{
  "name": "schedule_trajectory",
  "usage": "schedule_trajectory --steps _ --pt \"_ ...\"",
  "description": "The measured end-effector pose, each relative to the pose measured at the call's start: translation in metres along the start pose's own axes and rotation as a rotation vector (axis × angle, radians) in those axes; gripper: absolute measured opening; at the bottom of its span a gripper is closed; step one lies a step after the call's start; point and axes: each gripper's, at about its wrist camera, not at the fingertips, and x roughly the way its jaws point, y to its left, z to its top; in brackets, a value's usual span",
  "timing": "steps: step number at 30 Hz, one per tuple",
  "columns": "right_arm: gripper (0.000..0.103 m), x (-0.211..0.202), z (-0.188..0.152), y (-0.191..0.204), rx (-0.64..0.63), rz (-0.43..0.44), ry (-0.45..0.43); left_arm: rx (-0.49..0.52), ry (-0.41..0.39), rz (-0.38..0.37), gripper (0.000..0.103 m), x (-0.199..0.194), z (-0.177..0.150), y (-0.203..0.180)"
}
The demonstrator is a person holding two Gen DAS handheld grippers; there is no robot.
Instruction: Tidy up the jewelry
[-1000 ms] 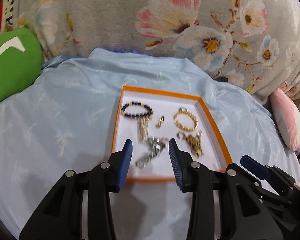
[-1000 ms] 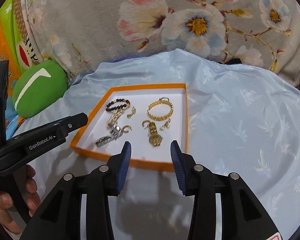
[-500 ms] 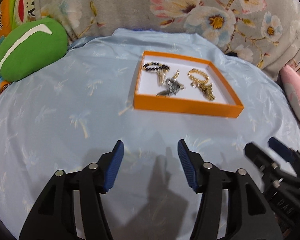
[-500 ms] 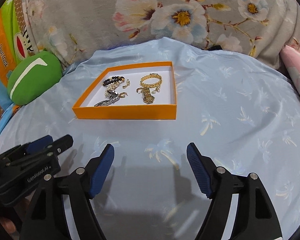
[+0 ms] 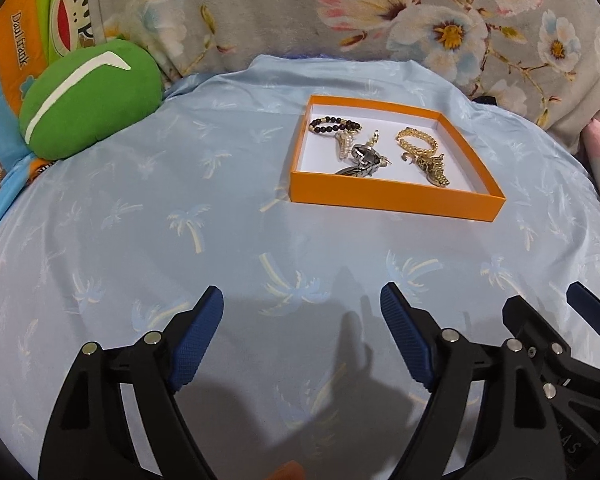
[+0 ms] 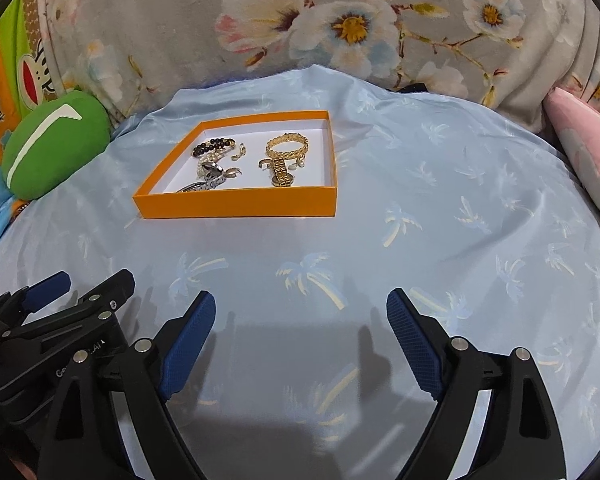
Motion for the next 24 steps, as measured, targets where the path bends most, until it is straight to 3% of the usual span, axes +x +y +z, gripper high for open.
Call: schedule_trajectory --steps 12,24 --pt "0.086 -0.0044 -0.0006 0.0019 -0.01 0.016 -0.017 0.015 -0.008 0.082 0.078 -0.0029 -0.0006 -0.0039" --pt "0.086 -0.0029 -0.0005 0.002 -0.009 0.003 -0.014 0.028 -0.003 0.1 0.078 -0.0014 0.0004 -0.0062"
